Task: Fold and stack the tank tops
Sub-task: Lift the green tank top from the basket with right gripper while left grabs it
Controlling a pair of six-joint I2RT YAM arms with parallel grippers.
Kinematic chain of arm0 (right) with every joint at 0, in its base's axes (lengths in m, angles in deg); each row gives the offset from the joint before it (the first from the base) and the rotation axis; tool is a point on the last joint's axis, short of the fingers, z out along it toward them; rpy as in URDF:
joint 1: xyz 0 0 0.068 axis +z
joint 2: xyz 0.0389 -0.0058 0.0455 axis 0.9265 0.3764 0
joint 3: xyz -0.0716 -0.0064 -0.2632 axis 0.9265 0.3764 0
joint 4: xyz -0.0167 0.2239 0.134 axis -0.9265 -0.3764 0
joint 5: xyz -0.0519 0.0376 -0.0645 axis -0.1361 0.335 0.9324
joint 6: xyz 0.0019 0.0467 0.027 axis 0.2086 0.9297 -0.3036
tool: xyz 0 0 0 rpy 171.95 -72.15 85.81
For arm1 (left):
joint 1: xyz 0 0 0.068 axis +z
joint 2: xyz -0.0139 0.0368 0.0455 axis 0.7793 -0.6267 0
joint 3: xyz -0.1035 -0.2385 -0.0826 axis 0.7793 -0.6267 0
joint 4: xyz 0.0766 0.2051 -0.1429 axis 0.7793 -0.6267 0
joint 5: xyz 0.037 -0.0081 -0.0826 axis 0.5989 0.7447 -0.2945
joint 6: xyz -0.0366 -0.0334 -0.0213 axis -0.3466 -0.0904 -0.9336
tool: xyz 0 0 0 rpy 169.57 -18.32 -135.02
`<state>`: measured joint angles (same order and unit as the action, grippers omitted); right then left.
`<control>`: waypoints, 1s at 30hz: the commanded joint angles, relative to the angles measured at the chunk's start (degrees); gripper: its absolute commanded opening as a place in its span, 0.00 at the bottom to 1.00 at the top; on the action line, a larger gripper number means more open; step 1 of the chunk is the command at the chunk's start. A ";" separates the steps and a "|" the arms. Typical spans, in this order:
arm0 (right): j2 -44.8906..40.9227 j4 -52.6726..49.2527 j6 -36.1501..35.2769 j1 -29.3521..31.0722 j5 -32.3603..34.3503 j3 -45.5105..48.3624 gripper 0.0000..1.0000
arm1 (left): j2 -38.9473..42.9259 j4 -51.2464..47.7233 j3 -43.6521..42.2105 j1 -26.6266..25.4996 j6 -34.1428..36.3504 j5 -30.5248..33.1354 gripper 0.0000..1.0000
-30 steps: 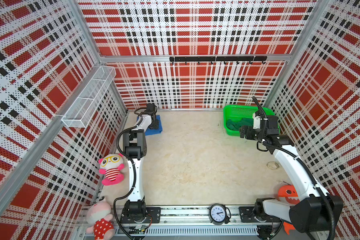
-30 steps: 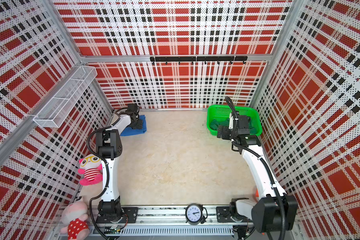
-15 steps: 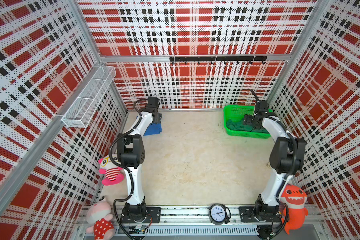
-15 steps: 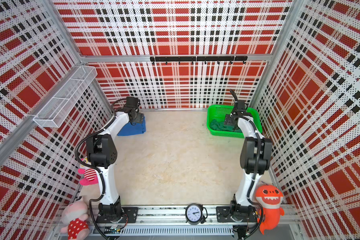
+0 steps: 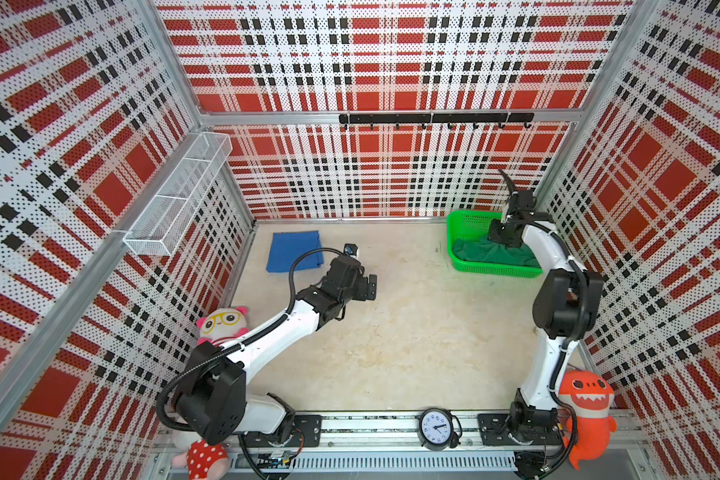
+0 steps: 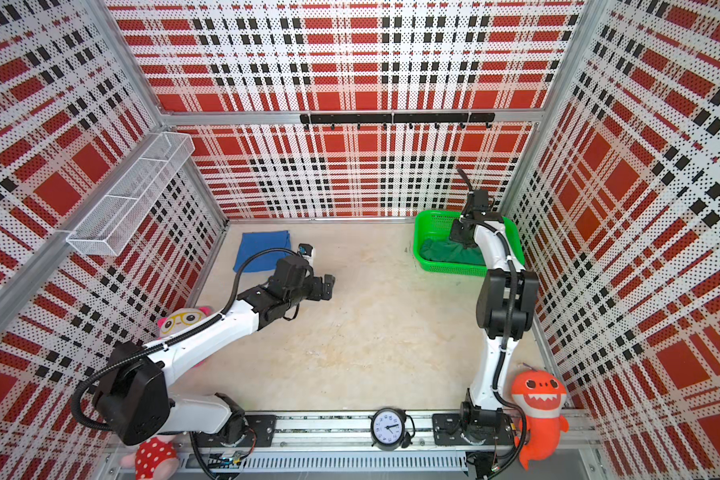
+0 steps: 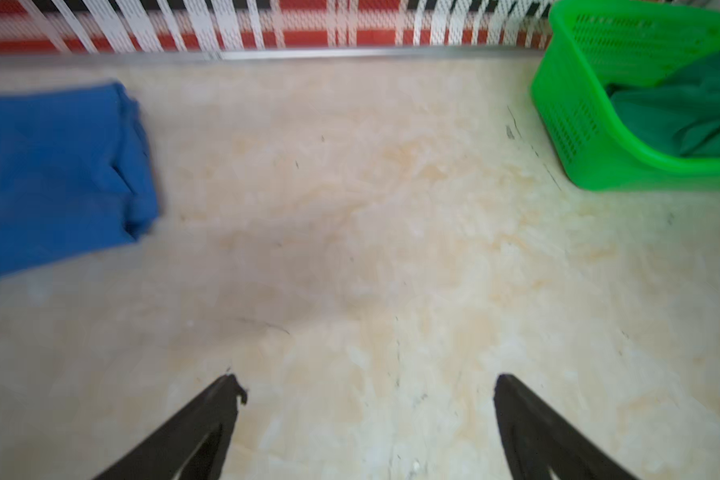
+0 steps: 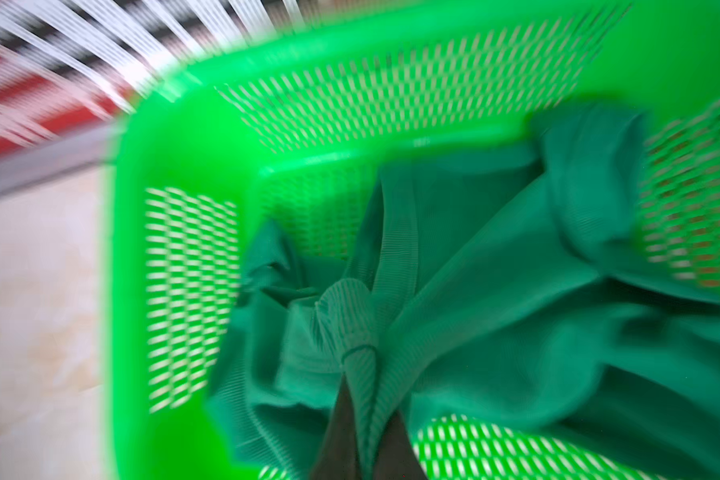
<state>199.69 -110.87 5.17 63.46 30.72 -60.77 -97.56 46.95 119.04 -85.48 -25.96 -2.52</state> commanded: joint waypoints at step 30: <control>-14.70 6.67 1.75 22.53 -0.80 11.96 0.62 | 11.95 13.42 -14.71 5.06 -16.57 -6.01 0.57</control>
<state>186.97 -102.72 9.10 87.99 20.17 -46.98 -86.13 67.38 102.32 -80.14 -44.41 -13.76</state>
